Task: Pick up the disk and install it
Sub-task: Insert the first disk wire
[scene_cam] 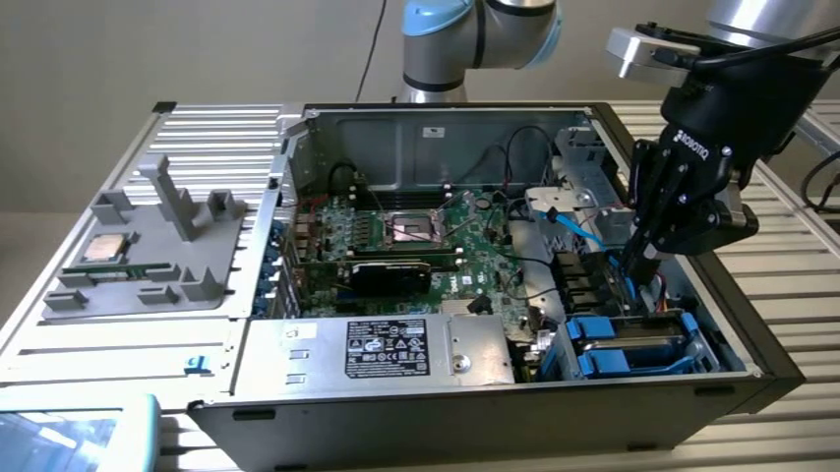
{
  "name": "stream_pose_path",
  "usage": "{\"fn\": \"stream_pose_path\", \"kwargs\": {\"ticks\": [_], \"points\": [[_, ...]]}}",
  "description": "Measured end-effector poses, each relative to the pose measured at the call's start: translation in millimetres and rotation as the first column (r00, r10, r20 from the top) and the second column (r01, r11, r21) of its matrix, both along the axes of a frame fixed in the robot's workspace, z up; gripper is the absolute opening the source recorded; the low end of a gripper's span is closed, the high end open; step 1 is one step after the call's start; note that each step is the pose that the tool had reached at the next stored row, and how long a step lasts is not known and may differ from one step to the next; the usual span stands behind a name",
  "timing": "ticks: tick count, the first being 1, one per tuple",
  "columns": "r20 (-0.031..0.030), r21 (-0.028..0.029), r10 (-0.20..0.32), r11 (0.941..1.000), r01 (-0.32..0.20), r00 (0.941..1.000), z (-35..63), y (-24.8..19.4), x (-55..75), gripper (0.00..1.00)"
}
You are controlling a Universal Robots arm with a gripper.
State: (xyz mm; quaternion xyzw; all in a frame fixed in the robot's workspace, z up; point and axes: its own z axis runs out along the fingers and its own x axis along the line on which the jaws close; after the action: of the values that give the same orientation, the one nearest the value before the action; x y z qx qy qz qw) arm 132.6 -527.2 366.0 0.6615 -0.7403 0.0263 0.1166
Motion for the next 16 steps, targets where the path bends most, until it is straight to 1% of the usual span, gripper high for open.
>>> {"fn": "stream_pose_path", "kwargs": {"ticks": [2, 9, 11, 16], "points": [[0.0008, 0.0002, 0.0, 1.0, 0.0, 1.0, -0.1, 0.0, -2.2, 0.16], [0.0028, 0.0031, 0.0, 1.0, 0.0, 1.0, 0.0, -0.3, -25.7, 0.16], [0.0033, 0.005, 0.0, 1.0, 0.0, 1.0, 0.1, -0.4, -26.4, 0.16], [0.0033, 0.0059, 0.0, 1.0, 0.0, 1.0, 0.0, -0.3, -26.4, 0.16]]}}
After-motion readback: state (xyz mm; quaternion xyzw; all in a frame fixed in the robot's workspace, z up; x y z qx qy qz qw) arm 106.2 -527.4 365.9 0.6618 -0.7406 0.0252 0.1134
